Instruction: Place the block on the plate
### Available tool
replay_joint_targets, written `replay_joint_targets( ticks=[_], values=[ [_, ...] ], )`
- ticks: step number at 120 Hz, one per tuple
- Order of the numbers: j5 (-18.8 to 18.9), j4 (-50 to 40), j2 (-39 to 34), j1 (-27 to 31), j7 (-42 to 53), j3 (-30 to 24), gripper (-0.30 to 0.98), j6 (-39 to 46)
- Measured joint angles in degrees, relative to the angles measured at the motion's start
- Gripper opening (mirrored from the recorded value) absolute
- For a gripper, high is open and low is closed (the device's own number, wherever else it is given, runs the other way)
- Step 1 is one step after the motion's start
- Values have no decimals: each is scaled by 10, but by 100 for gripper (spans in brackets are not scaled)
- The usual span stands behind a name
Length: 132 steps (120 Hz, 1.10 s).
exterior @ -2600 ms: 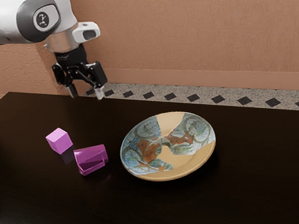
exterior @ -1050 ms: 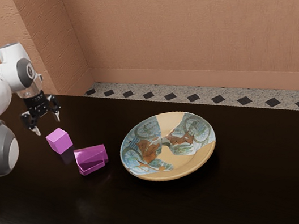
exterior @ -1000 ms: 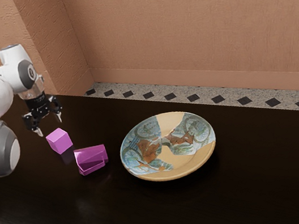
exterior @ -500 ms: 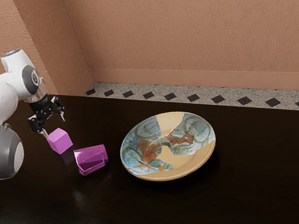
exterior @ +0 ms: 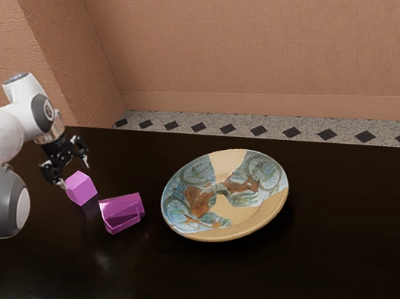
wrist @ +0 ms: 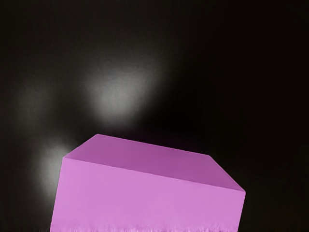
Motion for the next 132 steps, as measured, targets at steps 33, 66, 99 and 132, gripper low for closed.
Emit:
replay_joint_targets(
  ticks=[33, 66, 99, 132],
  values=[
    [1, -19, 1, 0, 0, -6, 69, 4],
    [2, -33, 3, -2, -1, -14, 69, 16],
    [5, -34, 4, 0, 1, -14, 69, 27],
    [28, -40, 5, -1, 12, -14, 69, 57]
  ],
)
